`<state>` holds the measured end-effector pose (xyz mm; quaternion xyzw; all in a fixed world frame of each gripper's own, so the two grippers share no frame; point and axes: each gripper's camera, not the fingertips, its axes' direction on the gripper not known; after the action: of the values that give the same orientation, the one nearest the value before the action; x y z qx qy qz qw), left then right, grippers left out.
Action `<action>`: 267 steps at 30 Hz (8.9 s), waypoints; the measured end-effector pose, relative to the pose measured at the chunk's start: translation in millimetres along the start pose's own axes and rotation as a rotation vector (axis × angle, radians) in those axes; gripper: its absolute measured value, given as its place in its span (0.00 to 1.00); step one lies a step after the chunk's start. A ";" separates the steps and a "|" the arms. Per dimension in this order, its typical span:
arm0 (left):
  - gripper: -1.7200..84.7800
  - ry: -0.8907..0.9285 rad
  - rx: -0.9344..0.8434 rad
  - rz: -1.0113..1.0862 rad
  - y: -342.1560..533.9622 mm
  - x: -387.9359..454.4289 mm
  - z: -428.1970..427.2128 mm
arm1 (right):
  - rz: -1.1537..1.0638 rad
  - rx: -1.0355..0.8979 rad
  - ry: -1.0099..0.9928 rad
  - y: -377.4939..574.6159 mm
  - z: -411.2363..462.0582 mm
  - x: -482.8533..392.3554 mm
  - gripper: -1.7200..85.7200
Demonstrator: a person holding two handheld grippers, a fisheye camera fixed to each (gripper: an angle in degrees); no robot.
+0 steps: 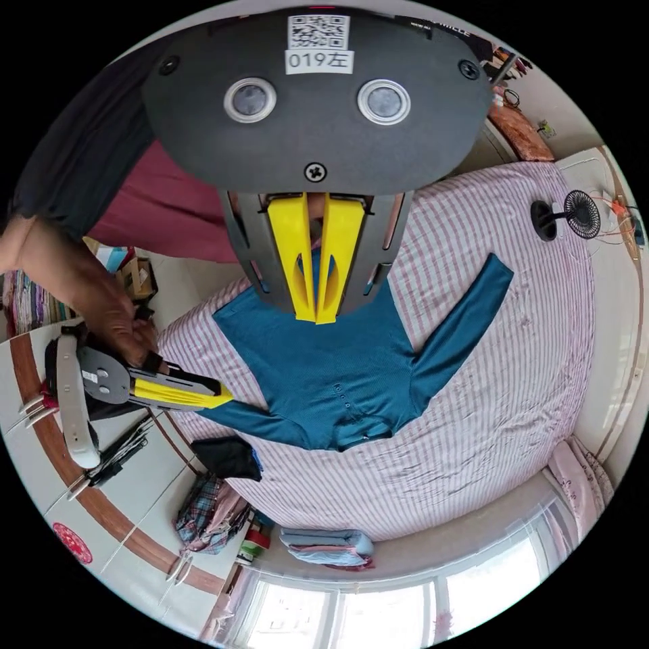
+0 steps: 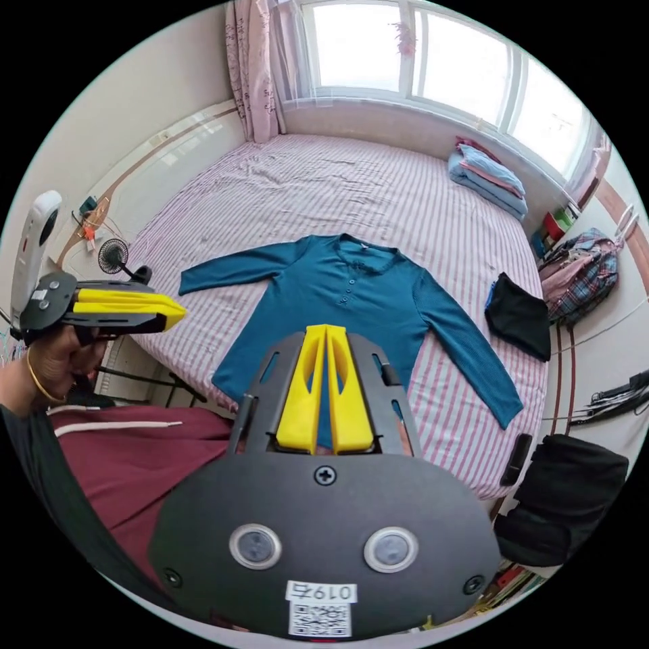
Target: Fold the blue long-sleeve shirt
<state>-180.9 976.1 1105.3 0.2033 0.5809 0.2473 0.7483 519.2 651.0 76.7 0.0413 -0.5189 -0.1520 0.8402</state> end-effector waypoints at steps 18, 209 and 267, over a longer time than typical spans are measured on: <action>0.05 -0.019 0.092 -0.524 67.6 -373.6 -18.1 | -0.275 -0.050 -0.248 -234.1 105.8 -206.6 0.04; 0.03 0.055 0.107 -0.174 -294.9 -400.4 449.3 | -0.510 -0.095 -0.249 -572.1 706.1 -16.6 0.07; 0.03 0.452 0.014 -0.428 -257.6 -572.2 403.0 | -0.218 -0.556 -0.575 -839.9 931.8 -40.6 0.06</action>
<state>128.5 417.6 1490.5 0.0213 0.7639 0.1189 0.6339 -500.3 -52.9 277.9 -0.1769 -0.6641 -0.3797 0.6192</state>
